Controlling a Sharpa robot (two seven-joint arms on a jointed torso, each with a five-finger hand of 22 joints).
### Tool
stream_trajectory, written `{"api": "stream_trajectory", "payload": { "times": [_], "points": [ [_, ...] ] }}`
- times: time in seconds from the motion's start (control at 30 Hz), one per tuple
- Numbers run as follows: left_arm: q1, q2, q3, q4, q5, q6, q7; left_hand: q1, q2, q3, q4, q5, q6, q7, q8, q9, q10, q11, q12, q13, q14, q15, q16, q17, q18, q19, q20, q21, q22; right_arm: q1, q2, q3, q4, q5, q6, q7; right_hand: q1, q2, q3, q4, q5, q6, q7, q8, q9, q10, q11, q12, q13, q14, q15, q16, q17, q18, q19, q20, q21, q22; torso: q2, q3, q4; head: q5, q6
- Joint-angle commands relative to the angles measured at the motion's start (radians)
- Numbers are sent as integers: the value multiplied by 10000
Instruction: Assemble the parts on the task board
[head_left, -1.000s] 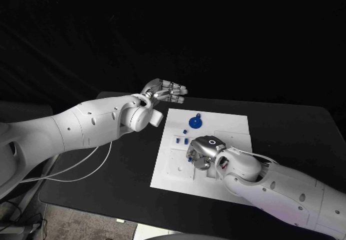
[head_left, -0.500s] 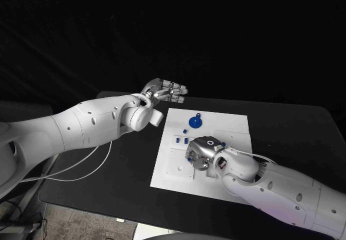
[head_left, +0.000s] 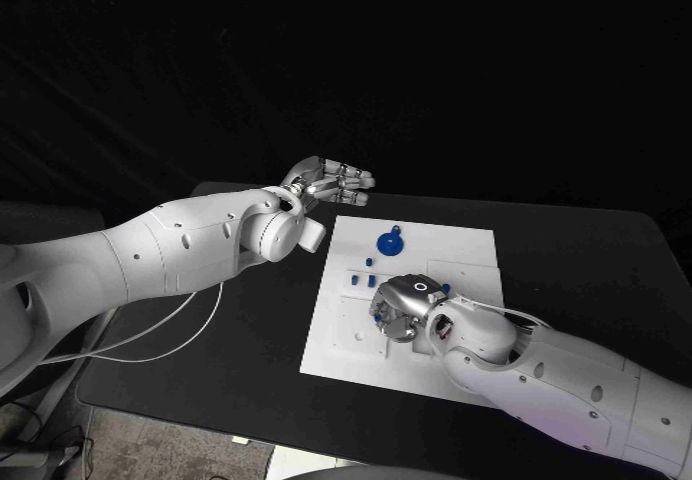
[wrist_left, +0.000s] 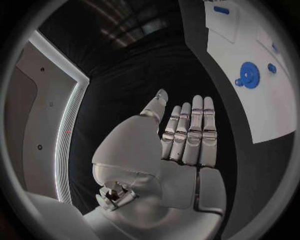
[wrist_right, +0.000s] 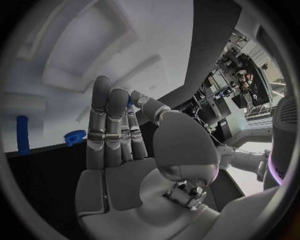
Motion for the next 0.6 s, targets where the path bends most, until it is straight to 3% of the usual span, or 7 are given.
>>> {"api": "stream_trajectory", "payload": {
  "times": [0.03, 0.1, 0.13, 0.17, 0.27, 0.37, 0.6],
  "points": [
    [13, 5, 11, 26, 7, 109, 24, 6, -41, -54, -15, -39, -60, -11, 0, 14, -62, -22, 8, -1, -59, -2, -21, -7, -21, 32, 55, 43, -9, -51, -70, -41, -66, 532, -124, 65, 69, -195, -183, 19, 81, -284, 80, -39, -19, -336, 125, -63, -51, 9, 109, -41, -45, 190, 36, 105, -95, -86, 0, 7, 10, -12, 18],
    [13, 0, 11, 28, 7, 106, 22, 6, -41, -54, -15, -39, -60, -11, 0, 14, -62, -22, 8, -1, -59, -2, -21, -7, -21, 32, 55, 43, -9, -51, -114, -42, -70, 863, -460, 183, 307, -392, -1322, 251, 397, -1804, 179, -7, -41, -1304, 303, -26, -40, -43, 192, -157, -182, 317, 92, 237, -352, -323, 3, 5, 12, -11, 21],
    [13, -3, 11, 30, 7, 108, 21, 6, -41, -54, -15, -39, -60, -11, 0, 14, -62, -22, 8, -1, -59, -2, -21, -7, -21, 32, 55, 43, -9, -51, -146, -42, -68, 1063, -693, 263, 647, -337, -2165, 572, 706, -2262, -83, -55, -67, -1513, 348, -34, -46, -16, 208, -169, -252, 357, 237, 274, -533, -526, 6, 3, 14, -9, 22],
    [13, -5, 11, 31, 7, 110, 22, 6, -41, -54, -15, -39, -60, -11, 0, 14, -62, -22, 8, -1, -59, -2, -21, -7, -21, 32, 55, 43, -9, -51, -170, -42, -63, 1188, -836, 314, 955, -376, -2609, 898, 740, -2372, -69, -80, -77, -1657, 392, -55, -54, -10, 242, -142, -300, 378, 395, 302, -710, -741, 6, 3, 14, -9, 22],
    [13, -6, 11, 35, 7, 128, 25, 10, -37, -53, -7, -37, -65, -10, 4, 15, -68, -21, 10, -1, -50, -4, -18, -5, -19, 38, 54, 46, -8, -50, -281, -41, -9, 1586, -1226, 447, 1242, -596, -3052, 1458, 867, -2843, -179, -78, -83, -1971, 471, -58, -58, -21, 283, -89, -329, 403, 526, 342, -857, -952, 5, 9, 10, -2, 23],
    [13, -6, 11, 43, 7, 143, 33, 21, -23, -45, -2, -37, -65, -13, 8, 16, -66, -24, 13, 0, -19, -15, -9, 2, -12, 58, 45, 56, -4, -49, -422, -35, 113, 1916, -1407, 546, 1534, -745, -3176, 1943, 859, -3178, -25, -107, -105, -2056, 487, -61, -58, -37, 291, -49, -370, 430, 588, 351, -911, -1152, 4, 8, 13, -8, 31],
    [13, -23, 10, 35, 7, 160, 33, 27, -21, -43, -5, -35, -62, -14, 9, 16, -65, -26, 11, -1, -6, -19, -16, 4, -13, 68, 40, 61, -2, -42, -889, 214, 570, 2592, -1566, 799, 1449, -442, -3075, 1577, 929, -2727, 270, -95, -91, -1605, 405, -62, -57, -35, 241, 22, -385, 428, 594, 310, -748, -1336, -6, 15, -10, -24, 107]
  ]
}}
